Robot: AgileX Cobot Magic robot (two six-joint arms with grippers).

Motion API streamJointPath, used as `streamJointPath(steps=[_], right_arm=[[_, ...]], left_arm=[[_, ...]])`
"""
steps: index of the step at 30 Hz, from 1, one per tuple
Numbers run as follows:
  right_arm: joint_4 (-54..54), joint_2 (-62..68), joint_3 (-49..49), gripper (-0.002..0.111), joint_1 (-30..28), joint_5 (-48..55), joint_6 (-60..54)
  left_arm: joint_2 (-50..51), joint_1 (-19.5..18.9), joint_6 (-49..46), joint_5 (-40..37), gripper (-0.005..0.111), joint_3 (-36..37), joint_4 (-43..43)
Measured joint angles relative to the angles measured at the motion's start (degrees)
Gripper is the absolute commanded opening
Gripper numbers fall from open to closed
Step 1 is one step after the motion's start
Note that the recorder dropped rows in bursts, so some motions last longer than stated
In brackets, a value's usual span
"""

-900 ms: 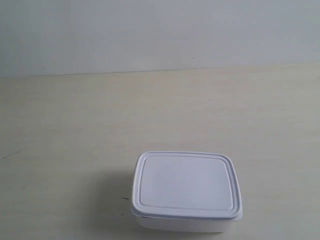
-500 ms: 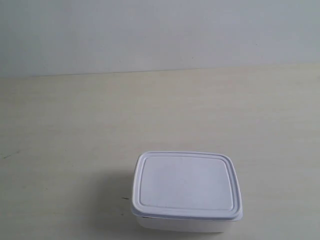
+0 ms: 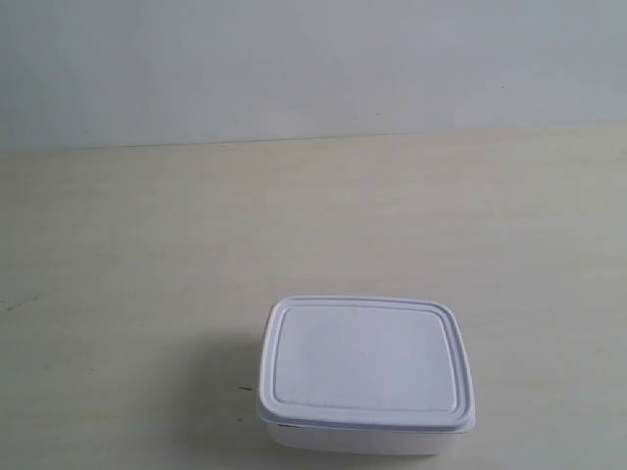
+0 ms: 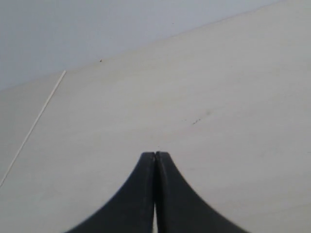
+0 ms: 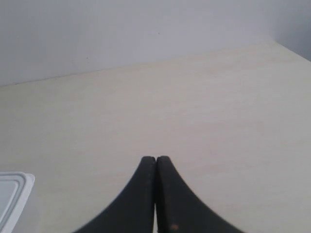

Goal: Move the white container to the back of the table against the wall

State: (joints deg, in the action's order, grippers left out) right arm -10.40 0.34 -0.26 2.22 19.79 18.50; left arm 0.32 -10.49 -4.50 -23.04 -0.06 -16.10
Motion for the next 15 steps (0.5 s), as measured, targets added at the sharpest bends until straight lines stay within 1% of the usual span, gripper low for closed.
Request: streamJointPath(steps=[2,3,5,9,10,12,14,15], right_arm=[[-0.24,0.0,0.0,0.0,0.0,-1.98,0.0],[0.02,0.0,0.0,0.0,0.0,-4.36,0.0],[0.24,0.0,0.0,0.0,0.0,-8.44,0.0],[0.21,0.0,0.0,0.0,0.0,-14.9,0.0],[0.57,0.0,0.0,0.0,0.0,-16.71,0.0],[2.84,0.0,0.0,0.0,0.0,-20.64,0.0],[5.87,0.0,0.0,0.0,0.0,-24.31,0.0],[7.3,0.0,0.0,0.0,0.0,-25.92,0.0]], left_arm=[[0.0,0.0,0.0,0.71,0.0,0.0,-2.98],[0.0,0.0,0.0,2.67,0.0,0.06,-3.7],[0.0,0.0,0.0,4.84,0.0,0.04,-4.17],[0.0,0.0,0.2,5.85,0.0,0.04,-4.11],[0.0,0.0,1.34,7.8,0.0,0.13,-1.67],[0.0,0.0,7.08,13.38,0.0,0.13,6.55],[0.0,0.0,10.73,18.03,0.0,0.13,10.43],[0.0,0.0,11.76,20.08,0.0,0.13,10.97]])
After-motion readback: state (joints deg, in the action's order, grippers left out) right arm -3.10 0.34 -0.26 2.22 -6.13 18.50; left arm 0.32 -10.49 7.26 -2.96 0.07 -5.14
